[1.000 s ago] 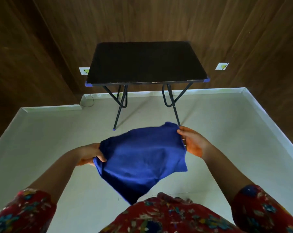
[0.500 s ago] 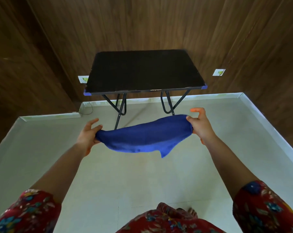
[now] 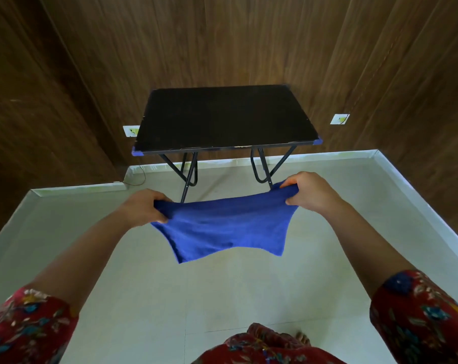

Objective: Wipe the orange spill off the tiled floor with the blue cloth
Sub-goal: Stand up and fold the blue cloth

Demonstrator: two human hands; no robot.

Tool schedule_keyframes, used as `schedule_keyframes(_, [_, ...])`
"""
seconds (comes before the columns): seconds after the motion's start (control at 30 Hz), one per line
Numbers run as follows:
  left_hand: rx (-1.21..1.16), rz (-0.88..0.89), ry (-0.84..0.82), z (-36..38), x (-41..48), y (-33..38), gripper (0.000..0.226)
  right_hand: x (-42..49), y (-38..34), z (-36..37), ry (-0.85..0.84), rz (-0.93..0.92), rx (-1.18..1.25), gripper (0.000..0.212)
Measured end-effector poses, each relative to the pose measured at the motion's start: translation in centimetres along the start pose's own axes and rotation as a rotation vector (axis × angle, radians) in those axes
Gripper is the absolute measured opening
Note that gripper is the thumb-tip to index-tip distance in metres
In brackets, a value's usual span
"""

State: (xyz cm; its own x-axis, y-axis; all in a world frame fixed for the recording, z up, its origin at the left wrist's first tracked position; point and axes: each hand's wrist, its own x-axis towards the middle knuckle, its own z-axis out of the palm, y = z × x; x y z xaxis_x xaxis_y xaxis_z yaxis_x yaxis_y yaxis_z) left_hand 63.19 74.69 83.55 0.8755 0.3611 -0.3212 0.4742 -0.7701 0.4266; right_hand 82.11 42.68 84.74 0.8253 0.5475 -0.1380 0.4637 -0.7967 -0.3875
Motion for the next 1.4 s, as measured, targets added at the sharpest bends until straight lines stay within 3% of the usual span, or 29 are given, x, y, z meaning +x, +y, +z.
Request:
schedule_keyframes(0.07, [0.085,-0.056,0.040,0.0,0.1,0.1,0.027,0.0,0.0,0.1,0.049,0.014,-0.107,0.025])
schedule_keyframes(0.17, [0.033,-0.093,0.046,-0.5,0.1,0.3,0.023,0.1,0.8,-0.7,0.031,0.003,-0.156,0.029])
schedule_keyframes(0.27, [-0.473,-0.072,0.083,-0.9,-1.3,0.3,0.009,-0.8,1.5,-2.1,-0.064,0.079,0.278,0.033])
schedule_keyframes(0.4, [-1.016,0.010,0.200,-1.5,-2.9,0.5,0.014,-2.4,1.5,-3.2,-0.067,0.147,0.840,0.021])
schedule_keyframes(0.47, [-1.134,-0.090,0.247,-1.0,-2.6,1.1,0.027,-2.8,1.1,-2.3,-0.045,0.219,1.219,0.015])
schedule_keyframes(0.53, [-1.037,-0.254,0.170,0.3,-2.4,1.0,0.043,-3.3,0.8,0.4,-0.141,0.355,1.380,0.019])
schedule_keyframes(0.63, [-0.838,-0.339,-0.063,2.9,-2.4,-1.0,0.052,-4.1,1.7,5.2,-0.304,0.475,1.203,0.034])
schedule_keyframes(0.73, [-0.845,-0.415,-0.056,3.8,-2.6,-2.3,0.057,-4.4,2.4,6.6,-0.277,0.553,1.251,0.052])
schedule_keyframes(0.8, [-0.910,-0.357,-0.114,4.1,-2.6,-2.4,0.059,-4.3,2.4,6.4,-0.251,0.511,1.335,0.061])
schedule_keyframes(0.87, [-0.878,-0.229,-0.208,3.9,-2.9,-2.0,0.058,-4.5,2.1,6.1,-0.312,0.425,1.290,0.056])
schedule_keyframes(0.93, [-0.691,-0.117,-0.271,3.6,-3.1,-1.8,0.067,-4.8,1.6,5.8,-0.428,0.337,1.040,0.058])
schedule_keyframes(1.0, [-0.341,-0.094,-0.286,3.9,-3.0,-1.6,0.067,-5.1,1.0,6.1,-0.529,0.231,0.648,0.072])
schedule_keyframes(1.1, [-0.001,-0.062,-0.261,5.4,-2.6,-1.5,0.037,-5.2,-0.1,7.4,-0.543,0.039,0.076,0.071])
schedule_keyframes(1.17, [0.056,-0.054,-0.257,5.7,-2.6,-1.1,0.004,-5.2,-0.4,8.1,-0.513,-0.019,-0.062,0.055])
schedule_keyframes(1.23, [0.089,-0.063,-0.291,5.2,-2.5,-1.0,0.024,-4.9,0.1,8.1,-0.464,0.005,-0.081,0.030])
schedule_keyframes(1.3, [0.048,-0.053,-0.321,4.1,-2.5,-1.5,0.024,-4.5,1.6,7.4,-0.430,0.031,0.009,0.007])
schedule_keyframes(1.33, [0.003,-0.049,-0.319,3.4,-2.8,-1.7,0.022,-4.4,2.3,6.9,-0.427,0.026,0.082,0.009])
schedule_keyframes(1.4, [-0.207,-0.067,-0.272,2.2,-3.7,-2.1,0.044,-4.8,3.4,5.5,-0.408,0.031,0.251,0.027])
